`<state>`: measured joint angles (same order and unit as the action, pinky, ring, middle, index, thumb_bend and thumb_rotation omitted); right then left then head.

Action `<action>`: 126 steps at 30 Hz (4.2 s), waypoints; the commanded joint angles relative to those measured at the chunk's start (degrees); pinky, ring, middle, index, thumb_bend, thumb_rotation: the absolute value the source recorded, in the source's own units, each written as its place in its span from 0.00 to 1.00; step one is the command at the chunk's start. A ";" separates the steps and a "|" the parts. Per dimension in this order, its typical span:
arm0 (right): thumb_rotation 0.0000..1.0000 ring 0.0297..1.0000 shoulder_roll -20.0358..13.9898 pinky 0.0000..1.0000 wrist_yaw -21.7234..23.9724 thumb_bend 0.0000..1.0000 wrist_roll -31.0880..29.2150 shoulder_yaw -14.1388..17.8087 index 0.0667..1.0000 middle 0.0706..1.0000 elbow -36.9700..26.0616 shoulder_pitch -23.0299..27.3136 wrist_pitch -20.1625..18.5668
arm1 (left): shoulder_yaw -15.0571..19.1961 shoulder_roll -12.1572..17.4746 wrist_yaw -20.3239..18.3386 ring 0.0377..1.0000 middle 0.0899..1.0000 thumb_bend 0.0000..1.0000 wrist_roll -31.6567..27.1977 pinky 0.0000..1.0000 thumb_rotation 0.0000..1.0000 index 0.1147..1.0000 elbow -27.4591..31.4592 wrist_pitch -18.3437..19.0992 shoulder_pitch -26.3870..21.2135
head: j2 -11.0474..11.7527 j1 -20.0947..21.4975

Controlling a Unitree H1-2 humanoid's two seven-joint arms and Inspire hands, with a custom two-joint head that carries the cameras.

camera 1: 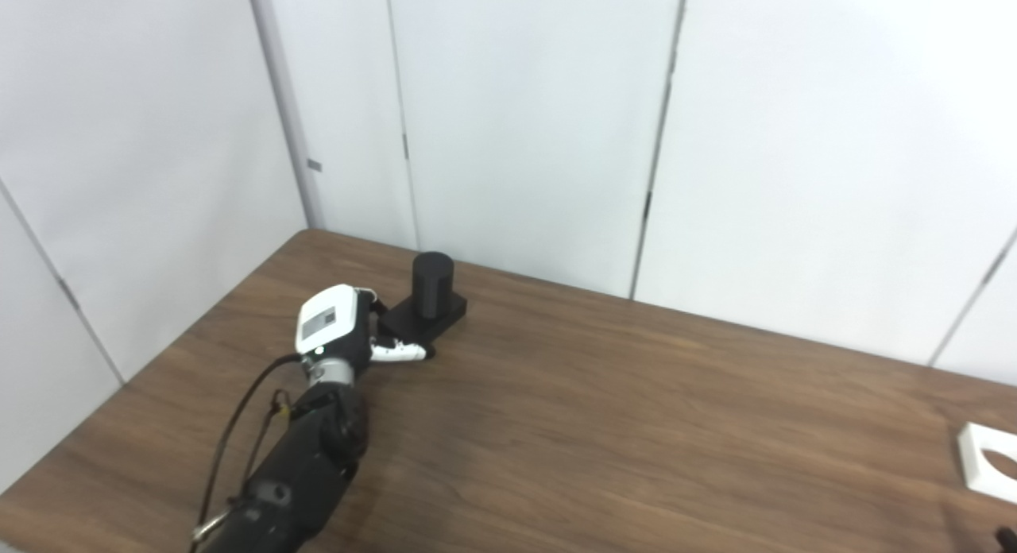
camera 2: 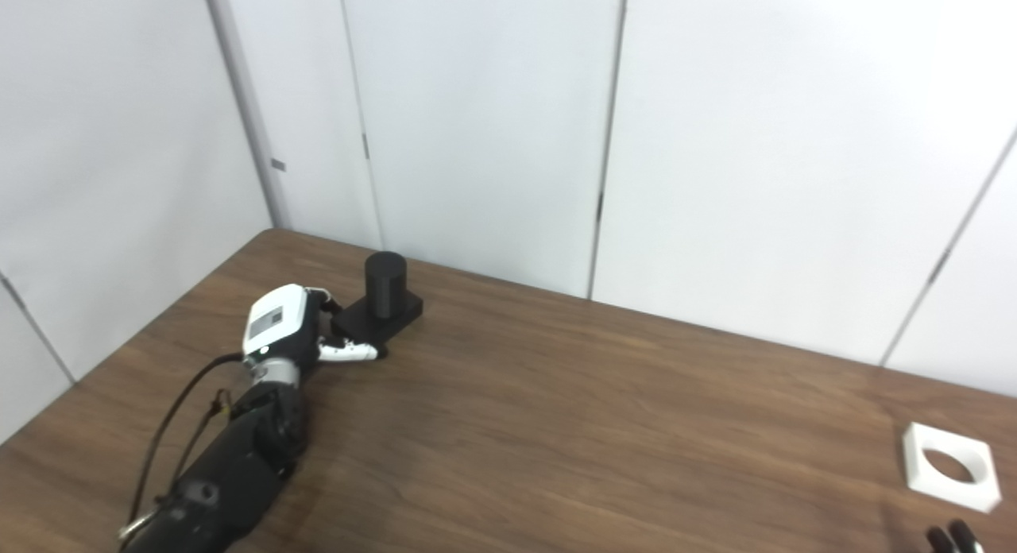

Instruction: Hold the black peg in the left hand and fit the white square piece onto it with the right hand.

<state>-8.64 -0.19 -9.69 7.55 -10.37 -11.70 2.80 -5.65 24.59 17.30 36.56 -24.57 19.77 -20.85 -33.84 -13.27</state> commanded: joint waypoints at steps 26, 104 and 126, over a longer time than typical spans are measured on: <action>1.00 1.00 3.56 1.00 -2.47 0.55 2.24 -3.16 1.00 0.95 -5.05 -1.94 -1.36 | -13.75 -1.71 -18.38 0.80 0.76 0.51 -0.76 0.68 0.05 0.42 31.35 -21.81 15.70 | -7.38 10.94; 0.17 1.00 -38.80 1.00 22.91 0.95 44.89 -21.19 0.91 1.00 5.68 40.60 -26.90 | -20.39 -8.61 -29.23 0.85 0.76 0.52 12.91 0.91 0.05 0.42 37.91 -22.37 25.79 | -11.64 22.86; 0.23 1.00 -36.08 0.96 32.71 1.00 54.12 -30.88 0.92 1.00 25.42 52.57 -23.61 | -21.01 -8.66 -29.72 0.84 0.76 0.52 13.97 0.91 0.05 0.42 39.31 -21.21 26.72 | -11.32 23.02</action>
<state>-43.73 33.03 43.26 -23.98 15.35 37.75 -21.56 -25.56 15.41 -9.47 48.36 15.24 -2.70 5.02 -45.09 9.67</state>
